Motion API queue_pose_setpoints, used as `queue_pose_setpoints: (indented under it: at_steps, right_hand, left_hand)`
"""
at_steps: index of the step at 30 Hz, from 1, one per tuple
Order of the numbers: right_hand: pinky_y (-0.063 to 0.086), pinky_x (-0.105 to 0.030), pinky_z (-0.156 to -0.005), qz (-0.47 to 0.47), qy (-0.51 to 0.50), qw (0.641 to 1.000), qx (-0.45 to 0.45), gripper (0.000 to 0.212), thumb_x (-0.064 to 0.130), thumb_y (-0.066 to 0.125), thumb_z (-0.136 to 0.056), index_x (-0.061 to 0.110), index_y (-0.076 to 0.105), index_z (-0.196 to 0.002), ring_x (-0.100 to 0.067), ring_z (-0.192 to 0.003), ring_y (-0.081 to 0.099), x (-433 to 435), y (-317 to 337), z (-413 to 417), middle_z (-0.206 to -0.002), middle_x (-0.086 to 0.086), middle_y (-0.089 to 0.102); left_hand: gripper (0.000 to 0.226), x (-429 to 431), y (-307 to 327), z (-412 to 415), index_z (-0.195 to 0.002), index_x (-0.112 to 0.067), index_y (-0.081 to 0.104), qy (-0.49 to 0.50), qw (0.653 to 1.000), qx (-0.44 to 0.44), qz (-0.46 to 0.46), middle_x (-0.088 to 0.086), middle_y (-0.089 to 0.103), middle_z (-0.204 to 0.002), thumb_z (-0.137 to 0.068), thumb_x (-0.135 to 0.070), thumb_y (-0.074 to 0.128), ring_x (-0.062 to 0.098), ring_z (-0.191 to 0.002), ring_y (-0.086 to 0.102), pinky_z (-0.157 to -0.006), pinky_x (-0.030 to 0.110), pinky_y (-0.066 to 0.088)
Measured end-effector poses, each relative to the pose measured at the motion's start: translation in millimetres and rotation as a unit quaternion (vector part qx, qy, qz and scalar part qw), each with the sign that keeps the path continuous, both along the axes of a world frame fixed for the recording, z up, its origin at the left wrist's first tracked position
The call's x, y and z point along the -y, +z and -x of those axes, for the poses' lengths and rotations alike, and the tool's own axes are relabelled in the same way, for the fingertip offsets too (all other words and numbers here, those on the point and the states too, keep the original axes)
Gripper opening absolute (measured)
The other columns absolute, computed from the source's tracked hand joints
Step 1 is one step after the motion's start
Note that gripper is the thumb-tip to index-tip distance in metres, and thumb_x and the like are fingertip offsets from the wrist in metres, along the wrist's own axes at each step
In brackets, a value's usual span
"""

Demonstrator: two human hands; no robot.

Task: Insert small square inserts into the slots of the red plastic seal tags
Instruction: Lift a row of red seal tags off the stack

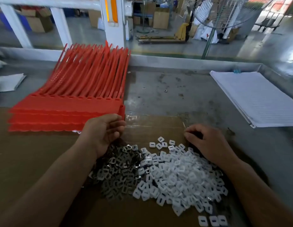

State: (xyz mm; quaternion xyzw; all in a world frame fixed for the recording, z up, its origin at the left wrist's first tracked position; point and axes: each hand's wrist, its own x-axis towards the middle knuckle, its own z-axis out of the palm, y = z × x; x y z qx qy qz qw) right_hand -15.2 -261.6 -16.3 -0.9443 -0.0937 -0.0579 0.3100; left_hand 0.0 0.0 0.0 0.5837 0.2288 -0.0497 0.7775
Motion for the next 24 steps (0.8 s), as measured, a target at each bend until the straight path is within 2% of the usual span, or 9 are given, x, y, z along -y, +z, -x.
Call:
queue_pose_setpoints:
  at_steps: [3, 6, 12, 24]
  right_hand:
    - [0.032, 0.005, -0.068, -0.003, -0.005, 1.0, -0.004, 0.012, 0.021, 0.061, -0.086, 0.032, 0.056, -0.084, 0.014, -0.07, 0.047, -1, 3, 0, -0.075, 0.029, 0.05]
    - [0.032, 0.005, -0.07, 0.005, 0.005, 1.0, 0.003, 0.009, 0.02, 0.061, -0.087, 0.029, 0.06, -0.086, 0.012, -0.072, 0.048, -1, 1, 2, -0.076, 0.028, 0.049]
    - [0.033, -0.003, -0.063, 0.029, 0.009, 0.999, 0.011, 0.011, 0.023, 0.06, -0.087, 0.022, 0.066, -0.095, 0.012, -0.074, 0.048, 2, 0, 0, -0.076, 0.029, 0.048]
    - [0.032, -0.006, -0.066, 0.022, 0.018, 1.0, 0.01, 0.007, 0.025, 0.059, -0.087, 0.025, 0.064, -0.091, 0.008, -0.078, 0.05, 3, -2, -4, -0.082, 0.019, 0.055]
  left_hand:
    - [0.028, -4, 2, -1, -0.072, -0.003, 0.056, 0.007, 0.999, -0.029, 0.046, 0.004, 0.062, -0.046, -0.091, -0.021, 0.047, 0.008, -0.037, 0.058, -0.034, 0.012, 0.042]
    - [0.034, -8, 2, -4, -0.075, -0.001, 0.057, 0.02, 0.998, -0.02, 0.053, 0.006, 0.065, -0.05, -0.093, -0.027, 0.045, 0.01, -0.042, 0.062, -0.035, 0.013, 0.043]
    - [0.039, -10, 6, -2, -0.078, 0.001, 0.059, -0.001, 0.997, -0.026, 0.069, 0.008, 0.067, -0.055, -0.096, -0.026, 0.036, 0.01, -0.045, 0.063, -0.033, 0.012, 0.042]
    - [0.032, -18, 17, -7, -0.082, -0.001, 0.058, 0.036, 0.995, 0.029, 0.089, 0.008, 0.069, -0.06, -0.095, -0.025, 0.041, 0.011, -0.054, 0.067, -0.04, 0.012, 0.047]
